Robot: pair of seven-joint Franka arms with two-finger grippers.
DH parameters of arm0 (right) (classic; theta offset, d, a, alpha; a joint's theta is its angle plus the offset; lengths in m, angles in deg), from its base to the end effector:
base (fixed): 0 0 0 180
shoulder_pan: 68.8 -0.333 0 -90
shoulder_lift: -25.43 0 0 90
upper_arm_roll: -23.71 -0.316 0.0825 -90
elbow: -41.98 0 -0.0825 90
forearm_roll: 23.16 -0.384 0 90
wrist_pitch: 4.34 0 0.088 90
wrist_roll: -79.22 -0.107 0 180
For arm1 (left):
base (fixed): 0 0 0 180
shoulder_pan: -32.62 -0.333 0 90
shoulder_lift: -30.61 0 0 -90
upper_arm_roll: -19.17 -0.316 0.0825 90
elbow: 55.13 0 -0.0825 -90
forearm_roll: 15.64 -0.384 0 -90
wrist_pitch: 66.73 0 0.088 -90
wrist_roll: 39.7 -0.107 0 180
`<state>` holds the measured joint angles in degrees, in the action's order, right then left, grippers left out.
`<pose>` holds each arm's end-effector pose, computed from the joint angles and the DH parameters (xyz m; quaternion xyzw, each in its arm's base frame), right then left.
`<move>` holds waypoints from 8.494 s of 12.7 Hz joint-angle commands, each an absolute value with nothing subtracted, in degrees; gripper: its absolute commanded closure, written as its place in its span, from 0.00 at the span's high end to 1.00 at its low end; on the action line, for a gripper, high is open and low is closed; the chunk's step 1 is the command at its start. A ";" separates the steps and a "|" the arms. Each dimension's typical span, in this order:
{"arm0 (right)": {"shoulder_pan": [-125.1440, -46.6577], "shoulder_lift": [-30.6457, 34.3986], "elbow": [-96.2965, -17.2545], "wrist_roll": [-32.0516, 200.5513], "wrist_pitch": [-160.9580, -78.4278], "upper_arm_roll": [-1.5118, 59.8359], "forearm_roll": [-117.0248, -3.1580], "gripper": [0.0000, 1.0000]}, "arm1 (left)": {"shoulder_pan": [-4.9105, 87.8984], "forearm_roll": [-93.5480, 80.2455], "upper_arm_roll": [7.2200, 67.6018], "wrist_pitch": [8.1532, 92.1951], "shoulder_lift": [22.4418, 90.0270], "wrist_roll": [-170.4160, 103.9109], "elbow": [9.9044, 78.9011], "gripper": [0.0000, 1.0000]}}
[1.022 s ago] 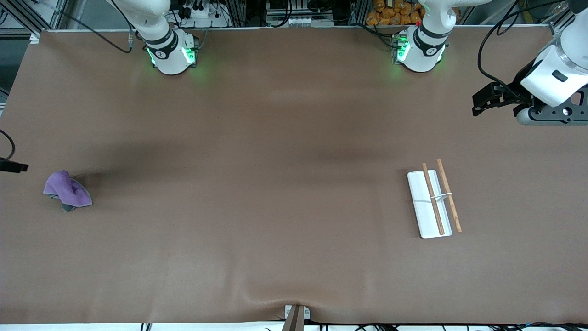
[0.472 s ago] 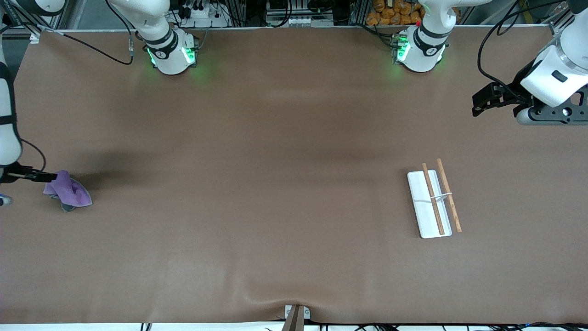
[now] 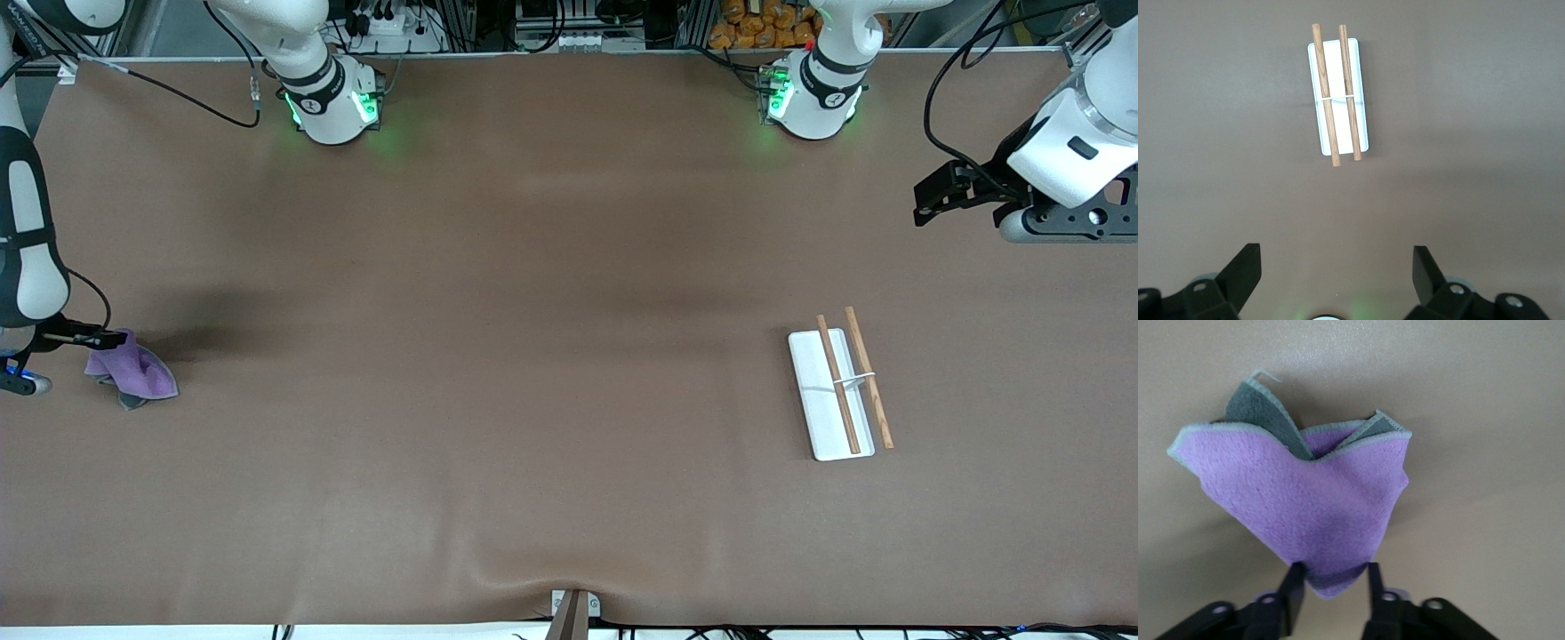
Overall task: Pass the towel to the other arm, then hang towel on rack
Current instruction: 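Grasp the purple towel with the right gripper and lift it, then carry the towel toward the table middle while the left gripper approaches, then bring the left gripper to the towel held by the right gripper, then grasp the towel with the left gripper and open the right gripper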
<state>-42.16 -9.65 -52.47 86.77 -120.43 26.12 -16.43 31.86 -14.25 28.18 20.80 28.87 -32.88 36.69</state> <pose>0.5741 -0.3234 0.2397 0.9796 -0.1512 -0.1302 0.0220 0.5341 -0.0815 0.6223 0.9996 -0.0126 -0.0235 0.0067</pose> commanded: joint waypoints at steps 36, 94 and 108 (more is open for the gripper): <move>-84.58 1.35 -38.35 -8.72 -99.37 24.68 -75.63 0.00 | 30.77 -14.32 28.31 21.52 28.50 -33.81 39.08 1.00; -108.09 -7.35 -38.26 -22.21 -151.11 24.86 -85.03 0.00 | 49.49 7.38 28.66 63.79 64.01 56.71 34.25 0.70; -108.00 -7.35 -38.26 -22.12 -151.03 24.86 -84.59 0.00 | 50.55 7.21 28.66 63.53 64.54 57.86 34.16 0.00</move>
